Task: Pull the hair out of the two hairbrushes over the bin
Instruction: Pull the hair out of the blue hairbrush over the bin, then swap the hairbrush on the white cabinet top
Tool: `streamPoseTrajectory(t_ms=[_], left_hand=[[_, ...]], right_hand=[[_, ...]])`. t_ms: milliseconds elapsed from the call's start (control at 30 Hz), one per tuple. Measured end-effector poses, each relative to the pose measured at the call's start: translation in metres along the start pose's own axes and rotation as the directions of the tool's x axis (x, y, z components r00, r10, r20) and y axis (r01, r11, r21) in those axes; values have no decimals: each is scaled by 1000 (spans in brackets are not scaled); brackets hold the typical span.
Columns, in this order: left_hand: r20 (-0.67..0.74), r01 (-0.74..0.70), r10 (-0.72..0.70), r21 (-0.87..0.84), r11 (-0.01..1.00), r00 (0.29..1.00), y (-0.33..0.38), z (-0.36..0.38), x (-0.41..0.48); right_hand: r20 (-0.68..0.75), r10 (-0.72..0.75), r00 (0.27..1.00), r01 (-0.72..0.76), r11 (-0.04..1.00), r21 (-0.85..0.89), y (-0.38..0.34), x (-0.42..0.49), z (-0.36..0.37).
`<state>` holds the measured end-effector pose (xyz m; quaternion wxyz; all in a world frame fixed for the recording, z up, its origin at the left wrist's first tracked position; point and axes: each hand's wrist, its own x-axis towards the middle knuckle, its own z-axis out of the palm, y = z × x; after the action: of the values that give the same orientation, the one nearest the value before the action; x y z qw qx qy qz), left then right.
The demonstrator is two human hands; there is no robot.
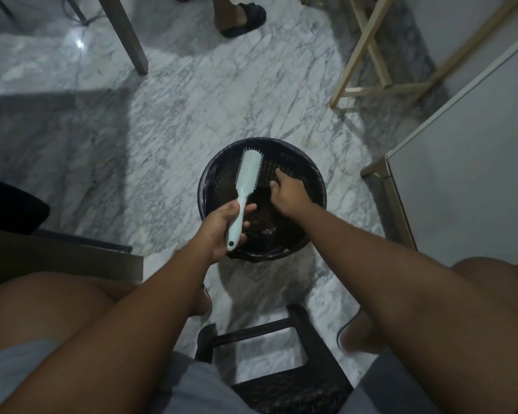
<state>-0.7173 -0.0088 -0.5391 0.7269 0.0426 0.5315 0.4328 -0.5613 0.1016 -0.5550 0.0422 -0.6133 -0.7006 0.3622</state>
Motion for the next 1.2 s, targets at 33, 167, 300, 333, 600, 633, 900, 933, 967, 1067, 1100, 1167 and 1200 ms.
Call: streamPoseTrajectory(t_ms=[33, 167, 300, 333, 600, 633, 900, 933, 967, 1067, 1100, 1167, 1200], left_hand=[[-18, 17, -16, 35, 999, 1000, 0, 2, 0], [-102, 49, -40, 86, 995, 994, 5, 14, -1], [-207, 54, -39, 64, 997, 978, 6, 24, 8], [-223, 58, -42, 65, 996, 974, 5, 25, 12], [-318, 138, -101, 98, 986, 943, -9, 28, 37], [-331, 146, -105, 102, 984, 938, -10, 29, 39], [-310, 133, -75, 172, 976, 948, 34, 97, -3], [-283, 126, -67, 199, 972, 957, 47, 114, -14], [-258, 118, -56, 229, 966, 964, 62, 133, -27], [-187, 90, -36, 289, 953, 982, 109, 197, -68], [-159, 80, -33, 304, 949, 987, 126, 224, -83], [-104, 57, -20, 364, 930, 994, 154, 278, -110], [-74, 40, -10, 405, 913, 997, 166, 306, -121]], right_hand=[[-4, -16, 1000, 16, 1000, -16, -2, -2, -3], [48, -47, 998, 56, 975, -213, 1, -8, -3], [95, -47, 994, 74, 948, -310, 4, -11, 1], [96, -53, 994, 81, 944, -319, 5, -12, 3], [119, -82, 990, 119, 928, -353, 20, -2, 12], [126, -76, 989, 116, 930, -349, 21, -1, 11], [49, -43, 998, 54, 964, -262, -8, -23, -74], [18, -39, 999, 43, 969, -244, -15, -31, -97], [-13, -36, 999, 32, 972, -231, -23, -39, -121], [-97, -3, 995, -14, 984, -178, -45, -70, -203], [-132, 10, 991, -32, 986, -161, -52, -81, -234], [-226, 36, 973, -68, 989, -134, -60, -105, -296], [-281, 53, 958, -89, 989, -117, -62, -117, -328]])
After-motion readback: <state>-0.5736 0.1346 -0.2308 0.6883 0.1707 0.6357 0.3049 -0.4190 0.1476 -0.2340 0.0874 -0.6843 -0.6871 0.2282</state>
